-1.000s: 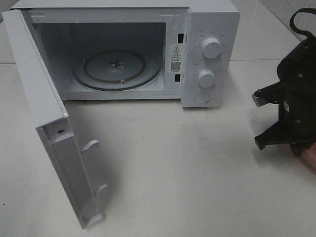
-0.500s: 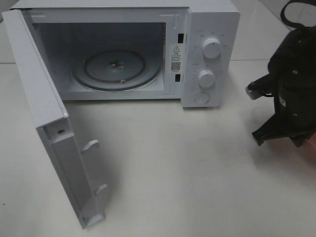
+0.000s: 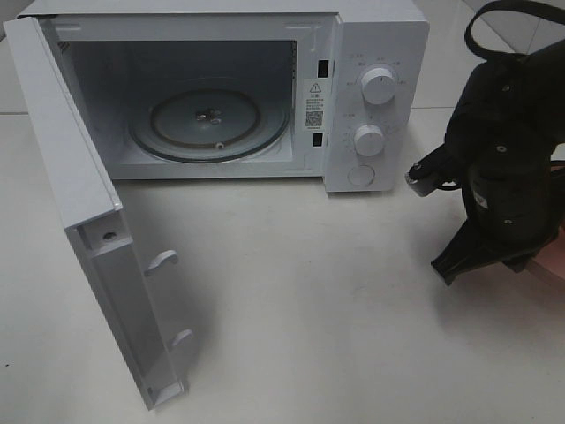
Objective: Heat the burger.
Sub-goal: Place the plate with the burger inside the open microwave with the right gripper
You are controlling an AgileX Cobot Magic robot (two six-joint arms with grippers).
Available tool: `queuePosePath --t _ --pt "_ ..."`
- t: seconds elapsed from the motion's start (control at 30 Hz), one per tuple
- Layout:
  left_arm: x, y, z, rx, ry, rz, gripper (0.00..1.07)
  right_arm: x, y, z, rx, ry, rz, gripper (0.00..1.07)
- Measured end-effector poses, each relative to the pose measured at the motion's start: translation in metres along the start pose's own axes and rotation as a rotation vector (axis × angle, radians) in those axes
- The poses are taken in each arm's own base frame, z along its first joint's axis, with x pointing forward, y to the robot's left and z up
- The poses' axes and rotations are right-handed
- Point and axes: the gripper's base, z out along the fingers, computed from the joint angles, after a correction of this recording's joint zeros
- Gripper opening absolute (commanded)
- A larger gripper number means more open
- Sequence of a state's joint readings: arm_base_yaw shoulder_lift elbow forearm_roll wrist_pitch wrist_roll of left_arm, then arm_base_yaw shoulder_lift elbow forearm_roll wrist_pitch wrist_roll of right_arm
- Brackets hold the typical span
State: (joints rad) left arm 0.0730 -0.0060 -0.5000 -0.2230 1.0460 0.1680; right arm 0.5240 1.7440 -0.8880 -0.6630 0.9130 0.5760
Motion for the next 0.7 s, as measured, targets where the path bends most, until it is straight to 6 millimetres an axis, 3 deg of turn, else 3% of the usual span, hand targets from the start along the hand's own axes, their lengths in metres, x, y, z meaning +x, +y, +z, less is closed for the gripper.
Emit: queuePosePath --t 0.7 --pt "0.0 0.0 0.0 0.0 0.0 0.0 1.0 0.03 0.022 -0.043 0.021 -0.093 -0.118 0.02"
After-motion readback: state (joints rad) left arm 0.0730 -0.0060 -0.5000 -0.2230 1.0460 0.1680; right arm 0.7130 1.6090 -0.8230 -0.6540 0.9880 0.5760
